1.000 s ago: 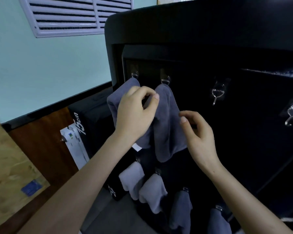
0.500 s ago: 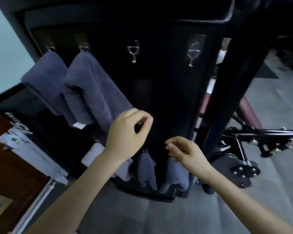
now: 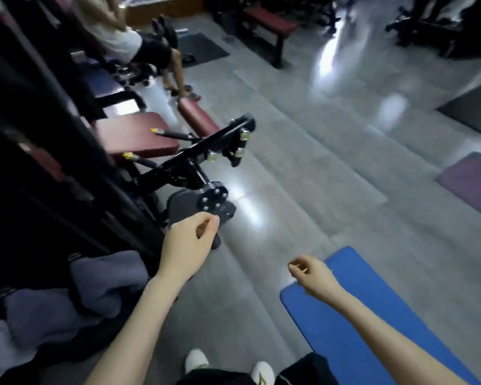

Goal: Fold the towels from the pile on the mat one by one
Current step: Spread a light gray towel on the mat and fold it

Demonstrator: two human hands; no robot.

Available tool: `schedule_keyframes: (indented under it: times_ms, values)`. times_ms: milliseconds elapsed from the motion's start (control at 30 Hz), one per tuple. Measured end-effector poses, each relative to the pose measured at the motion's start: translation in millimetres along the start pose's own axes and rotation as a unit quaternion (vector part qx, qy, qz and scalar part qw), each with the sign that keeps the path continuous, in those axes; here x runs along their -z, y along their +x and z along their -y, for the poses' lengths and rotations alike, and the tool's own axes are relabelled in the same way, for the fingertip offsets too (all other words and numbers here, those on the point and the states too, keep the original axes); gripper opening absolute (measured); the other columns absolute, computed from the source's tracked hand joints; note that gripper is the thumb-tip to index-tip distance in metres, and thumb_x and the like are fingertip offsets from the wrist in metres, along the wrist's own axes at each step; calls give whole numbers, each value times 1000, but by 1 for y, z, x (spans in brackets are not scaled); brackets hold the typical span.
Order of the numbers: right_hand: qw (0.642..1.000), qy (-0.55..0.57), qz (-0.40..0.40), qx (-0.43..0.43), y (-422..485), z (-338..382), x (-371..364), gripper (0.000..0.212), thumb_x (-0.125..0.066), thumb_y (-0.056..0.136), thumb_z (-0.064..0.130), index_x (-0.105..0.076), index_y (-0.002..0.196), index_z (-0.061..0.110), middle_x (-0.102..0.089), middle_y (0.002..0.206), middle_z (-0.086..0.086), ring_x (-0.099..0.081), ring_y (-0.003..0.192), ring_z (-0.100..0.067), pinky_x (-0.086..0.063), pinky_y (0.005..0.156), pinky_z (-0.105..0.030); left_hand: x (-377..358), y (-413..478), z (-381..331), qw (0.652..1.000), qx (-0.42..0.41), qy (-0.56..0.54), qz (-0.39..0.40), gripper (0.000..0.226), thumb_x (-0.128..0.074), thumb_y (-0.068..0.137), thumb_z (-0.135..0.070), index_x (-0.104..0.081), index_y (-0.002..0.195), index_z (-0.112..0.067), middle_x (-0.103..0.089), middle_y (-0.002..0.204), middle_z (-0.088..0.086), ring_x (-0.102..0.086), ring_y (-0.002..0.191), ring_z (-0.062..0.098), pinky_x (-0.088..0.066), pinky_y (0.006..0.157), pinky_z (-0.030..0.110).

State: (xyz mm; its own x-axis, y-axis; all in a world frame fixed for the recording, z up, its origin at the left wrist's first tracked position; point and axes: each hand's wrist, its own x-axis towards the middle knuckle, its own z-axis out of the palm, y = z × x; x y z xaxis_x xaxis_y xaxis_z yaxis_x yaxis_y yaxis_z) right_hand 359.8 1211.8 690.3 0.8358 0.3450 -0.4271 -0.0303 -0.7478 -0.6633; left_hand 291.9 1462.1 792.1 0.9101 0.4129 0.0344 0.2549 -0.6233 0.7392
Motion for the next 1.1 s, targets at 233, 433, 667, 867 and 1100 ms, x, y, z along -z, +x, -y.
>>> schedule_keyframes:
  times_ms: [233,433,667,867,1100]
  values:
    - [965,110,-121,-205,-40,-143,72,20,-47,93,25,-58,82,12,-62,77,-5,-58,68,-21,-50,62,-37,-134,48,-92,985,-79,-8,155,20,-53,91,-36,-65,81,-23,-67,70,-1,-64,70,18,-51,72,37]
    - [902,218,-197,-316,-26,-222,119,19,-46,94,24,-57,81,16,-59,74,-3,-52,59,-17,-42,50,-27,-241,122,-158,953,-142,-10,269,24,-53,91,-38,-62,75,-23,-65,63,-4,-64,66,20,-53,71,43]
    - [810,316,-273,-411,53,-295,197,17,-46,91,19,-58,87,8,-58,75,-4,-51,58,-17,-42,47,-26,-369,251,-240,909,-212,18,358,24,-53,92,-38,-59,71,-28,-65,64,-8,-64,69,16,-49,68,35]
    - [694,389,-349,-495,96,-330,279,19,-45,93,17,-57,88,3,-55,73,-6,-48,58,-17,-38,48,-26,-494,354,-366,834,-298,52,462,19,-52,92,-36,-62,78,-29,-65,68,-8,-64,70,13,-49,69,32]
    - [533,485,-478,-503,73,-370,343,16,-49,97,19,-57,86,9,-57,78,-9,-50,64,-20,-40,51,-30,-635,353,-493,729,-399,75,551,23,-52,93,-35,-60,73,-26,-65,65,-8,-63,65,12,-50,67,35]
